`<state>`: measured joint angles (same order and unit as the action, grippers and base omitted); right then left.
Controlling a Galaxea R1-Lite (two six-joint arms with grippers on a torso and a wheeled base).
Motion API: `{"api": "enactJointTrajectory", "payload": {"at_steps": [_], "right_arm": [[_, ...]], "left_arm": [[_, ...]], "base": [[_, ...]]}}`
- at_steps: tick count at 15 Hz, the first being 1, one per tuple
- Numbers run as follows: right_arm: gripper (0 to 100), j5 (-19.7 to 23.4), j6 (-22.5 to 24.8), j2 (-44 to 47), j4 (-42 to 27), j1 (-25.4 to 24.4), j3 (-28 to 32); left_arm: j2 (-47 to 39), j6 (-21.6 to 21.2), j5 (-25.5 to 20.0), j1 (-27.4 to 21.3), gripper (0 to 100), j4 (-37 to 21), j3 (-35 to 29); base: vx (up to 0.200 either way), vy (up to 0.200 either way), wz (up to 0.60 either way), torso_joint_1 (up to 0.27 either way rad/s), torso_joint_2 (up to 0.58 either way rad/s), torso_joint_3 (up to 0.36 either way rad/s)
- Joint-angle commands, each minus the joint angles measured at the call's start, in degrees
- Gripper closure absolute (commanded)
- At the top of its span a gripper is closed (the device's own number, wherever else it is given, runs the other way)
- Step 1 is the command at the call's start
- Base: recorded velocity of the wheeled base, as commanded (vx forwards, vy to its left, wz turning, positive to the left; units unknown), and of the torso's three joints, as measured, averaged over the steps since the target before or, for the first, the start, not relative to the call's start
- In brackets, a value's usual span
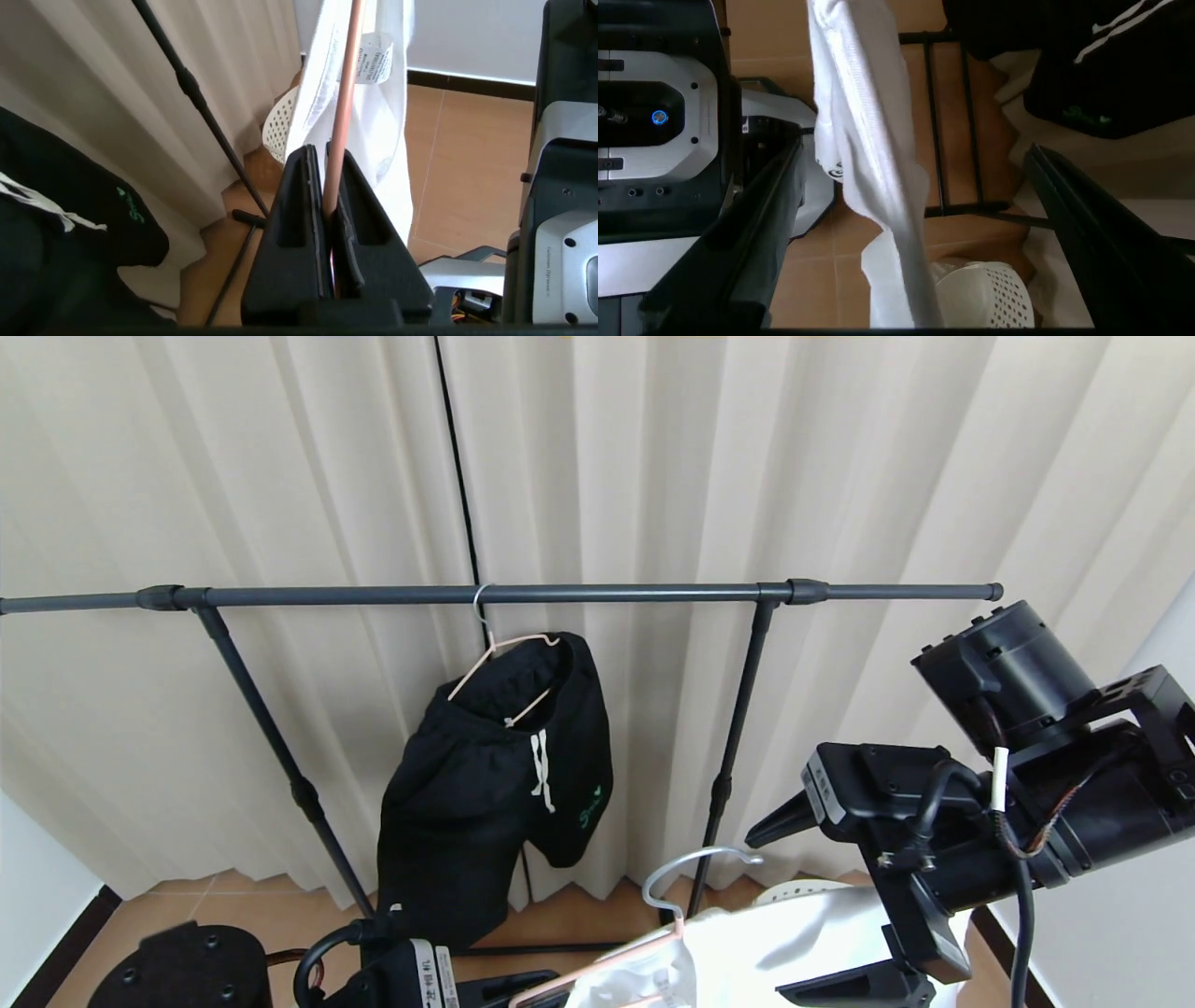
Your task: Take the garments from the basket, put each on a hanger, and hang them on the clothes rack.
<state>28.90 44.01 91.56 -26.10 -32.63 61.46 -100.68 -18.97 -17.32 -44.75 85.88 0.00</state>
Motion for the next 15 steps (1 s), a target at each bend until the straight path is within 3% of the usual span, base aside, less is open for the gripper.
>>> {"api": "enactJointTrajectory", "payload": {"at_steps": [1,9,10,15], "right_arm": [[0,0.0,0.0,1.1,0.0,0.5,0.1],[0,0.0,0.1,1.4,0.1,0.6,-0.3],[100,0.1,0.1,1.4,0.0,0.6,-0.4],[100,0.1,0.0,1.4,0.0,0.6,-0.5]], "left_arm": [[-0.1,0.0,0.0,0.0,100,0.0,0.0],[-0.2,0.2,0.0,0.0,100,0.0,0.0],[-0.4,0.3,0.0,0.0,100,0.1,0.0],[-0.5,0.6,0.0,0.0,100,0.1,0.0]], "base": [[0.0,0.0,0.0,0.0,0.0,0.0],[0.0,0.0,0.0,0.0,0.0,0.0],[0.0,0.0,0.0,0.0,0.0,0.0],[0.0,0.0,0.0,0.0,0.0,0.0]]}}
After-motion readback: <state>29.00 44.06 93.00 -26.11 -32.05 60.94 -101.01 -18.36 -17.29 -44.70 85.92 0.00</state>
